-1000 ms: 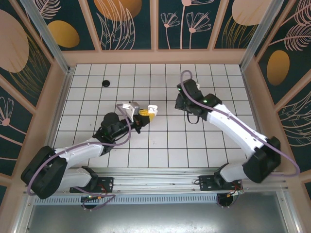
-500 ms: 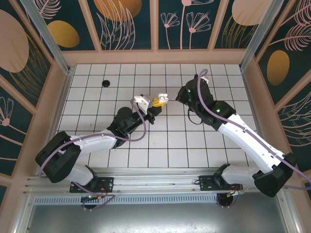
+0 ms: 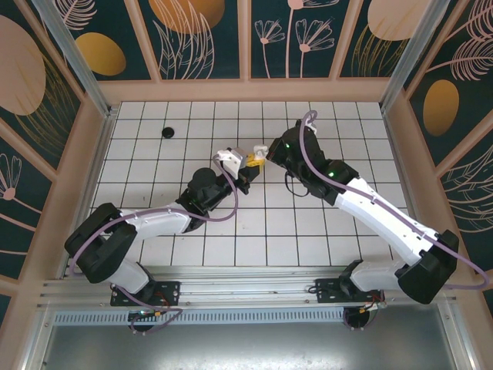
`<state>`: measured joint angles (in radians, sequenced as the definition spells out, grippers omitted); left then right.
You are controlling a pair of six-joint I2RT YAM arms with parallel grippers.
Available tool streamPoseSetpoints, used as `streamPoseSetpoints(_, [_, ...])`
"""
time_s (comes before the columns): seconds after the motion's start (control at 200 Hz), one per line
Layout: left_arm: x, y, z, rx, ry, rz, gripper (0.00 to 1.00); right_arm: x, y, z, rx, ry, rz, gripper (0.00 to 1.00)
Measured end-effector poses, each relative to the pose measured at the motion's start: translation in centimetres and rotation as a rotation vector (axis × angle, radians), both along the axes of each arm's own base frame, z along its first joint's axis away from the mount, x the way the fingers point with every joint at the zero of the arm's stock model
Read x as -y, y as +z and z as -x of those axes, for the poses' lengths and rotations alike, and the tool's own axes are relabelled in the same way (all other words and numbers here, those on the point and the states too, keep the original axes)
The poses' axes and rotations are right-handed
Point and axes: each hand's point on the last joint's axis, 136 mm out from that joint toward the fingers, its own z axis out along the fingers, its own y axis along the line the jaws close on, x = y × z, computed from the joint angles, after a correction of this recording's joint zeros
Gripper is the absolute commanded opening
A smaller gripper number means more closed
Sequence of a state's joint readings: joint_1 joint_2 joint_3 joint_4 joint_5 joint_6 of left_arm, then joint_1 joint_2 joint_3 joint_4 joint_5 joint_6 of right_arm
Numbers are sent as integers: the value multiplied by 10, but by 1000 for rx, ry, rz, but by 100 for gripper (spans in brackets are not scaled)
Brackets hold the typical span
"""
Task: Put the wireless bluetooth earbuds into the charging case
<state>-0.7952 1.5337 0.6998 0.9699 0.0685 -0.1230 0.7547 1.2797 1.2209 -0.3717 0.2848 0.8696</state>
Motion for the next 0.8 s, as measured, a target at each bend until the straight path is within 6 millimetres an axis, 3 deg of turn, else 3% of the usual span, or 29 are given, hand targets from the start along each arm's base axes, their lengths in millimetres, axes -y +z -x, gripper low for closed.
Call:
streamPoseSetpoints(0.395, [1,4,1,12,-2,12,0,-9,2,-3,-1,9,-52,5])
streamPoseSetpoints(0.801, [2,-1,0,4,0,5,0,-14,-11,-3,-19,4,-65,5])
